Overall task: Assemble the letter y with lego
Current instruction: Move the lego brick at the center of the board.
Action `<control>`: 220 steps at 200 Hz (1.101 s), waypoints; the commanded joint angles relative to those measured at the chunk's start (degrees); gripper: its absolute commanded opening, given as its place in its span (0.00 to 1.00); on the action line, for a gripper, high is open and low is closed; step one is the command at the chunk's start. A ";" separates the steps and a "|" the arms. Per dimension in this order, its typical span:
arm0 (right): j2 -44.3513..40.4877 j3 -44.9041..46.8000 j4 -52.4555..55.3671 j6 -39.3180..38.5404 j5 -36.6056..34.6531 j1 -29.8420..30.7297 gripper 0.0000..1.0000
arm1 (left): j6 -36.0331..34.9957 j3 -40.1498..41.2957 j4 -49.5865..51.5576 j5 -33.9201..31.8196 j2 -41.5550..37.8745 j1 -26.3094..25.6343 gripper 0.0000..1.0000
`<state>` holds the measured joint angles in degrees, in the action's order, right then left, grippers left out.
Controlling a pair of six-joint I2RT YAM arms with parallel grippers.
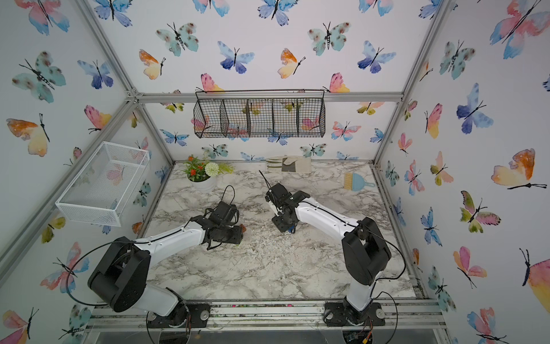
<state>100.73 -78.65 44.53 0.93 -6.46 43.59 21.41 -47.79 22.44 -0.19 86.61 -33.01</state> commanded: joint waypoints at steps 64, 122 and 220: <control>-1.58 -0.10 0.55 1.43 1.04 0.09 0.21 | 0.46 1.79 -2.51 0.62 3.21 -0.65 0.44; -2.29 -0.81 0.91 1.97 1.28 0.13 0.21 | 2.83 1.68 -3.32 -0.42 6.54 -4.04 0.36; -2.78 -1.15 2.27 4.08 -3.07 -0.87 0.23 | 16.85 -5.07 -2.21 -3.50 10.65 -22.52 0.34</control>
<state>99.31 -78.70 45.06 3.70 -8.01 43.29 32.91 -53.43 17.93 -3.68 97.19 -54.52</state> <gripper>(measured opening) 0.349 0.342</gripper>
